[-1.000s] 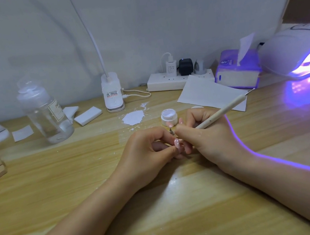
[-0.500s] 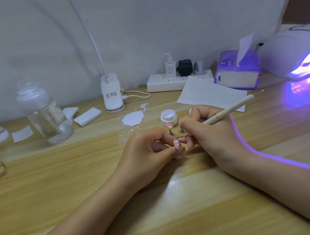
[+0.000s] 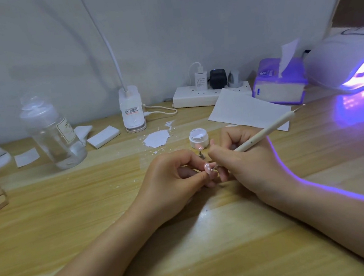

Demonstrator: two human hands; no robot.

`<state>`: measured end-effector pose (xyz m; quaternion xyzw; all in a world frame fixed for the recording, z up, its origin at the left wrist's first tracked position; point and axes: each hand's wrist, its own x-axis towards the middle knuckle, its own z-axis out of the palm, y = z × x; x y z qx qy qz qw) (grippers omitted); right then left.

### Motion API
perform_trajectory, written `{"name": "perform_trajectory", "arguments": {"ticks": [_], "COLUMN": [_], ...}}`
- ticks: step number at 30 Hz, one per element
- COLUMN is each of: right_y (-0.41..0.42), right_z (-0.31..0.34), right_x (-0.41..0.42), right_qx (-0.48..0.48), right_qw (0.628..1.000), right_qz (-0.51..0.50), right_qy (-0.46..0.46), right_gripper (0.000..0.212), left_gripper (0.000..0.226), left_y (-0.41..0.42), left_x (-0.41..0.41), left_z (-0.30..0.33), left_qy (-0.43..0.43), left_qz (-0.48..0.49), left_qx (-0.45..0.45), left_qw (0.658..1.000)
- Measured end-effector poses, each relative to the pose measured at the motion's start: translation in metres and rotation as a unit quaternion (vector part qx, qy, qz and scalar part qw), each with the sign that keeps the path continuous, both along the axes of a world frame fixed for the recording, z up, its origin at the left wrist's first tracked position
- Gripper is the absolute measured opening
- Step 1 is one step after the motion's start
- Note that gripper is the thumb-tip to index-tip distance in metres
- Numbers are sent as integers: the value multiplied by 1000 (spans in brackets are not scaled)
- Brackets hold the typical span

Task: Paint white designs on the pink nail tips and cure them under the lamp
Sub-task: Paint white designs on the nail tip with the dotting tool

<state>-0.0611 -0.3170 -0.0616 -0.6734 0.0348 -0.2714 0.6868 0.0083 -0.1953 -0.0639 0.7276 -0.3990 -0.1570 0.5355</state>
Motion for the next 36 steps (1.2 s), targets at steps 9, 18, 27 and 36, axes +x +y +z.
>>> {"name": "perform_trajectory", "arguments": {"ticks": [9,18,27,36], "right_y": [1,0,0,0], "right_z": [1,-1,-1,-1], "right_x": [1,2,2,3], "right_qx": [-1,-12,-12,-14], "right_qw": [1000,1000,1000,1000], "right_qz": [11,-2,2,-6], "right_qy": [11,17,11,21], "right_gripper": [46,49,42,44], "left_gripper": [17,19,24,24], "left_y": [-1,-2,-2,-1], "left_x": [-1,0,-1,-1], "left_z": [2,1,2,2], "left_qy": [1,3,8,0], "left_qz": [17,17,12,13], "left_qx": [5,4,9,13], "left_qw": [1000,1000,1000,1000]}}
